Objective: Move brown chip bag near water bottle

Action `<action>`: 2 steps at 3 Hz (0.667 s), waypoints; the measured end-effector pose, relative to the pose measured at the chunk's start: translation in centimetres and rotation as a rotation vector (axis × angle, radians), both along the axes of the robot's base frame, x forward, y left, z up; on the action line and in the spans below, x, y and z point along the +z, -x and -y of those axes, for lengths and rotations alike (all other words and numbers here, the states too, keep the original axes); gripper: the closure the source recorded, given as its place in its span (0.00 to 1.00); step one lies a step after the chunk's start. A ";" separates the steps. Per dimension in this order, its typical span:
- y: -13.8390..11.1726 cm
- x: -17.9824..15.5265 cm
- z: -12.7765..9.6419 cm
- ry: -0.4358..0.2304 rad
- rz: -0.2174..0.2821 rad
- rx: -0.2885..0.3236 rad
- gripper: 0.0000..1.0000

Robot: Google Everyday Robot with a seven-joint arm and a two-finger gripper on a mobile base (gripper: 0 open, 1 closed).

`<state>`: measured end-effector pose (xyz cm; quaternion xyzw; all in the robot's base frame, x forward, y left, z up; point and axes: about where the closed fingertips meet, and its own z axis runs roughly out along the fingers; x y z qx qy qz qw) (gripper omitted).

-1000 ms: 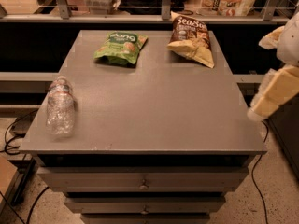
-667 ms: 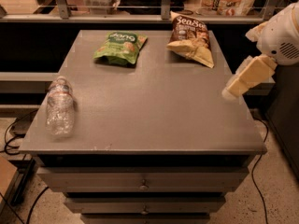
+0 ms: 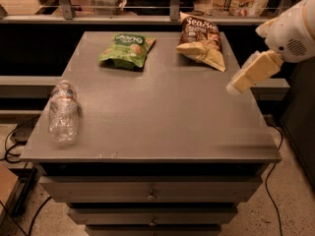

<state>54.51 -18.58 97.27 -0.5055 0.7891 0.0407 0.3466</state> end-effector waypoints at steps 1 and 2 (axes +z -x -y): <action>-4.8 1.0 -0.8 -0.127 0.079 -0.047 0.00; -11.0 1.1 -1.3 -0.228 0.162 -0.111 0.00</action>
Offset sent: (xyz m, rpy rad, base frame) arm 0.1682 0.0132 0.0137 0.3270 -0.2296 -0.1737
